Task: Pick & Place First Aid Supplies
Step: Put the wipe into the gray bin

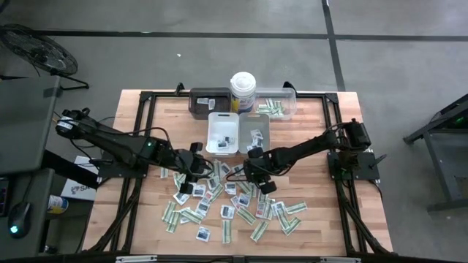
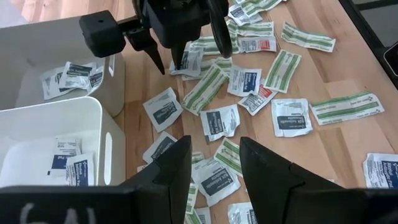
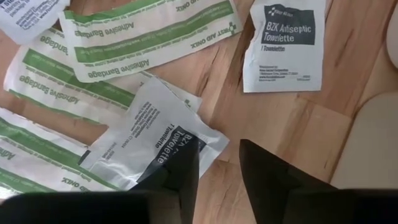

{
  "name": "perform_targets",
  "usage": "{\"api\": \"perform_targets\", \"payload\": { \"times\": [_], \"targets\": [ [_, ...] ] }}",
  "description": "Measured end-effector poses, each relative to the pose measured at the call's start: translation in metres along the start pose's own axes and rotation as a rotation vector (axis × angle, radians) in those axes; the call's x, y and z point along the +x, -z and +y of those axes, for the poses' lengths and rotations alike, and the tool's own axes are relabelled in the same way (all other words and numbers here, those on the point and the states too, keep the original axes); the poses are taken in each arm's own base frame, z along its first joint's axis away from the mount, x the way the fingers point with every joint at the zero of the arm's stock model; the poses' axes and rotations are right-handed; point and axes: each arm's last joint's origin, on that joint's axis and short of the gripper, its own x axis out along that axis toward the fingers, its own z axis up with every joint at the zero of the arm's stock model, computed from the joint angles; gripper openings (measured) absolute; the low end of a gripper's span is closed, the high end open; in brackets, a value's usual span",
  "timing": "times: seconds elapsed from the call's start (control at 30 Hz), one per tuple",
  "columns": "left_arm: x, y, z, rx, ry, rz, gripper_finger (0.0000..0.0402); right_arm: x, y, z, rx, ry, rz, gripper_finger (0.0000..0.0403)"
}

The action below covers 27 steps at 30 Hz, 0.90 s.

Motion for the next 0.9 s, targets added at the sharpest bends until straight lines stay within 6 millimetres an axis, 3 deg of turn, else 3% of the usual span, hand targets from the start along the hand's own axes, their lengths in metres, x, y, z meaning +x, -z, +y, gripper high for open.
{"api": "perform_targets", "payload": {
  "times": [0.5, 0.9],
  "targets": [
    [0.0001, 0.0000, 0.0000, -0.007, 0.000, 0.000, 0.0133, 0.0026, 0.0016, 0.0007, 0.003, -0.002, 0.022, 0.0099],
    [0.0001, 0.0001, -0.0001, -0.007, 0.001, 0.001, 0.0133, 0.0031, 0.0039, 0.0016, 0.039, -0.027, 0.037, 0.0005]
  ]
}}
